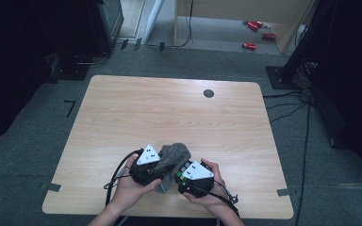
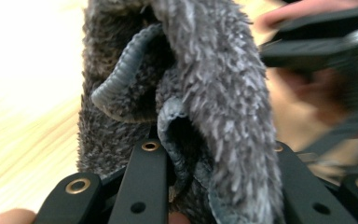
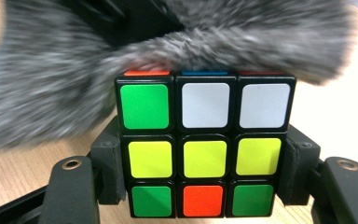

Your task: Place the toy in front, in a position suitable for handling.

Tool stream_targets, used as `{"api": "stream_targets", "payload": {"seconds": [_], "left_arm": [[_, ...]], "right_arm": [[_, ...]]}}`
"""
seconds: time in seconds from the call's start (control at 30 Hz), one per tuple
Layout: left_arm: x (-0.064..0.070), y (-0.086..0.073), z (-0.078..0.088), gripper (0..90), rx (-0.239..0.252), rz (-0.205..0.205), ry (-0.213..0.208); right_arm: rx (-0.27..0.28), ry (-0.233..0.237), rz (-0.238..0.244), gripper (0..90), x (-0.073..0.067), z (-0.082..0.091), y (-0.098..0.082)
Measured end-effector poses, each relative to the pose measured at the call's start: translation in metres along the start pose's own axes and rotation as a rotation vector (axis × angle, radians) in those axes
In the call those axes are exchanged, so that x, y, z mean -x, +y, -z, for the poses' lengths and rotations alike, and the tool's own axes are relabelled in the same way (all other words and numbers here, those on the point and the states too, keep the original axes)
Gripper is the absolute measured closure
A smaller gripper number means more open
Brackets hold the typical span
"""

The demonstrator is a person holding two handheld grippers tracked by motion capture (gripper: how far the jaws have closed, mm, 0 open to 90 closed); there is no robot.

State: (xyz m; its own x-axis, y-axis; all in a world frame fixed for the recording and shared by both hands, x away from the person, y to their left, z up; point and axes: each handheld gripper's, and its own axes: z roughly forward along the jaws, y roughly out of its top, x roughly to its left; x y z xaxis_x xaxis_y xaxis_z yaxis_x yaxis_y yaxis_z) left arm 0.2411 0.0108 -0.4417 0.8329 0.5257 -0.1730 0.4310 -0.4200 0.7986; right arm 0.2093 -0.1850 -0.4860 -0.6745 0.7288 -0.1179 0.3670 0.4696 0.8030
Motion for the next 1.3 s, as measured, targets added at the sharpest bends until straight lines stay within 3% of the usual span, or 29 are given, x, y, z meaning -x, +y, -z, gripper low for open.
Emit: {"api": "stream_targets", "payload": {"seconds": [0.1,0.23,0.3,0.47,0.53,0.63,0.7,0.77,0.83,0.87,0.93,1.0,1.07,1.13,1.23,1.3], "left_arm": [[0.002,0.002,-0.001,75.1,0.007,0.009,-0.039],[-0.011,-0.004,-0.002,75.2,-0.012,0.057,-0.001],[-0.012,-0.004,0.000,75.3,-0.007,0.069,-0.008],[0.002,0.002,0.001,75.3,0.005,0.015,-0.015],[-0.002,0.001,0.000,75.3,0.003,0.030,-0.018],[-0.012,-0.005,-0.003,75.3,-0.028,0.038,0.049],[-0.017,-0.008,-0.003,75.3,-0.031,0.073,0.039],[-0.013,-0.006,-0.002,75.5,-0.021,0.058,0.045],[-0.005,-0.002,0.000,75.5,-0.001,0.043,-0.003],[0.002,0.000,-0.001,75.4,0.002,0.014,-0.001],[0.006,0.002,-0.002,75.4,-0.007,-0.004,0.011],[-0.001,0.000,-0.004,75.3,-0.014,0.025,0.010],[-0.011,-0.004,-0.005,75.3,-0.029,0.056,0.045],[-0.022,-0.009,-0.005,75.3,-0.032,0.093,0.049],[-0.037,-0.012,0.000,75.4,0.006,0.166,-0.020],[-0.046,-0.014,0.003,75.6,0.050,0.223,-0.109]], "right_arm": [[-0.004,-0.002,0.000,34.2,0.001,0.000,-0.001],[-0.006,-0.007,0.002,34.2,-0.001,0.001,0.000],[-0.001,-0.004,0.009,34.2,-0.002,0.001,0.000],[0.003,-0.004,0.000,34.2,0.000,0.001,0.000],[0.001,-0.006,-0.002,34.2,0.001,0.002,0.000],[-0.001,-0.011,0.005,34.2,0.000,0.002,0.000],[0.000,-0.012,0.015,34.2,-0.001,0.002,0.000],[0.003,-0.005,0.013,34.2,-0.001,0.001,0.000],[0.004,-0.004,0.001,34.2,0.000,0.001,0.000],[0.002,-0.005,0.004,34.2,0.001,0.001,0.000],[-0.005,-0.011,0.004,34.2,0.002,0.000,-0.001],[-0.008,-0.017,0.004,34.2,0.002,0.001,-0.001],[-0.007,-0.019,0.005,34.2,0.001,0.002,-0.001],[0.004,-0.016,0.017,34.2,0.000,0.003,0.000],[0.029,-0.012,0.015,34.2,0.000,0.007,0.001],[0.065,-0.006,0.010,34.2,0.003,0.011,0.001]]}}
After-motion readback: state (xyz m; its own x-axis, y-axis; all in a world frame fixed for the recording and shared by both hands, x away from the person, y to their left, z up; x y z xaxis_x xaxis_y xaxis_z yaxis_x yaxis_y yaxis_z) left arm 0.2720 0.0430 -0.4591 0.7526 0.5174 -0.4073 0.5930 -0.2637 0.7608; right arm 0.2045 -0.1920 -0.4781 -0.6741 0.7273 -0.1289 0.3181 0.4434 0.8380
